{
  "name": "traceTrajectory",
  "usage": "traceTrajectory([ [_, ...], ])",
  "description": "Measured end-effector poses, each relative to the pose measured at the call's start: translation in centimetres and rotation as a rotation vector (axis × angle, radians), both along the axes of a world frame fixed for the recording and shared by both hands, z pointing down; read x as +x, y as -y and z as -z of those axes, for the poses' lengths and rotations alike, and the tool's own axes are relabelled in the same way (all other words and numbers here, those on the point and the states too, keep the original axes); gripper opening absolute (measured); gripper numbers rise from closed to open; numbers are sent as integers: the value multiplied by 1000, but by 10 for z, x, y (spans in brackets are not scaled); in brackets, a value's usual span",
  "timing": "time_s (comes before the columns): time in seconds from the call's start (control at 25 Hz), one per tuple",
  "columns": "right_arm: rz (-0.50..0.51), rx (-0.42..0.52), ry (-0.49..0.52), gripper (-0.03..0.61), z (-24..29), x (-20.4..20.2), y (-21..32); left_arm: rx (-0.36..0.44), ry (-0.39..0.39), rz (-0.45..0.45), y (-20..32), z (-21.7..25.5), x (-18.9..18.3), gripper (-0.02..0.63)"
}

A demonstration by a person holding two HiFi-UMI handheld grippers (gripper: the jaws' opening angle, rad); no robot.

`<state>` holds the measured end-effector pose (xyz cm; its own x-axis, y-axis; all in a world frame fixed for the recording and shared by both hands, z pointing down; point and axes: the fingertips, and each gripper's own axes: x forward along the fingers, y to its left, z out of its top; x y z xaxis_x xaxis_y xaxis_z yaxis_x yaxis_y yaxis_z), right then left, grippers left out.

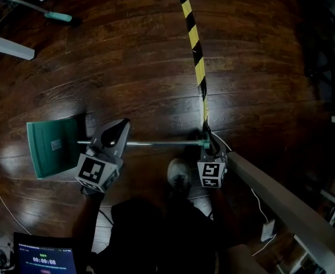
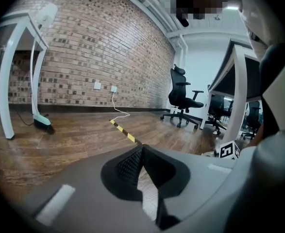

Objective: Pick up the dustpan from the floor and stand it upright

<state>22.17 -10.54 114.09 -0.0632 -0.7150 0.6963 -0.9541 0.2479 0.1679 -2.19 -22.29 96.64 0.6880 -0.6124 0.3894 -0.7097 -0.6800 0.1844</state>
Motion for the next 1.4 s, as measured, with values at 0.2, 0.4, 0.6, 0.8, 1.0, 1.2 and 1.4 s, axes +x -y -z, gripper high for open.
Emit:
traceTrajectory([
  [0.2,-69,15,-44,80,55,27,4,63,49,15,-1,33,2,0],
  [0.4,-93,21,-87,81,126,37,9,75,72,-2,-4,100,17,0],
  [0.6,-104,32,-118,87,191,40,22,245,150,-85,-1,160,21,0],
  [0.8,-142,53,-131,98,261,41,39,94,91,22,-3,199,8,0],
  [1.0,-134,68,-147,110,325,29,49,86,72,60,-3,257,-5,0],
  [1.2,-141,82,-166,124,376,16,49,104,69,107,-4,300,-21,0],
  [1.4,-157,97,-188,145,441,-6,51,94,55,155,-6,352,-40,0],
])
